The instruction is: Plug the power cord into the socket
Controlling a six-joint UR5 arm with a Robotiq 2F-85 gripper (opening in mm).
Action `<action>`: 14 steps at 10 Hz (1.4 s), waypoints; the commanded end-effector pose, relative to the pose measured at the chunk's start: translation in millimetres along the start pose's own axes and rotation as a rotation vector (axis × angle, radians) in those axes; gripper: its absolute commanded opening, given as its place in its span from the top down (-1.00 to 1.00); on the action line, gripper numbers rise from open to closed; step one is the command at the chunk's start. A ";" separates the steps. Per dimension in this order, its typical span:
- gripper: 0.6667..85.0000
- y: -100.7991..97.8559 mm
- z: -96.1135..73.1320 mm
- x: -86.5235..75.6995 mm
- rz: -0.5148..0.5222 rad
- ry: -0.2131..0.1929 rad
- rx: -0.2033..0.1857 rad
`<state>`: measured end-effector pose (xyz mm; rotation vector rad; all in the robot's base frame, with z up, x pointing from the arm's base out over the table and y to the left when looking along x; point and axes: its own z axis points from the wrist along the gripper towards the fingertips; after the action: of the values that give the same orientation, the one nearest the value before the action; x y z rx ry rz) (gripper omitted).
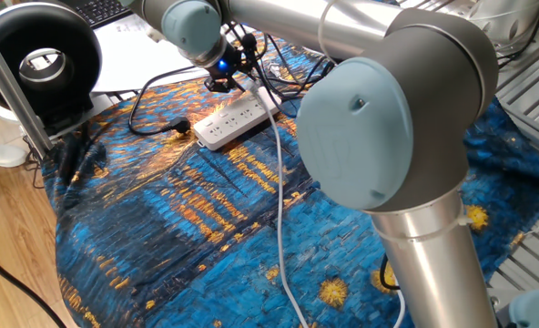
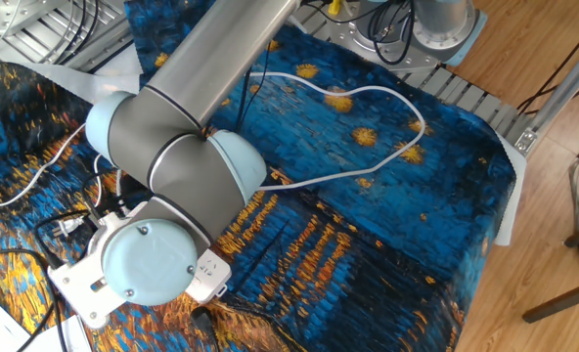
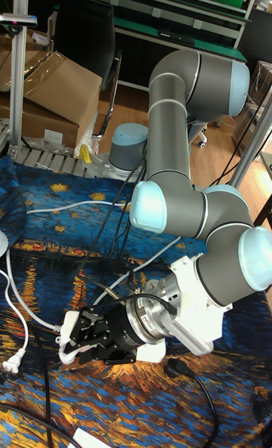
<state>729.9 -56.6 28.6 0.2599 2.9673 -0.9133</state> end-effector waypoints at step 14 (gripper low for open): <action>0.25 -5.3 5.2 6.3 -0.002 -0.017 0.026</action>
<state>722.9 -63.7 29.8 0.2446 2.9412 -0.9638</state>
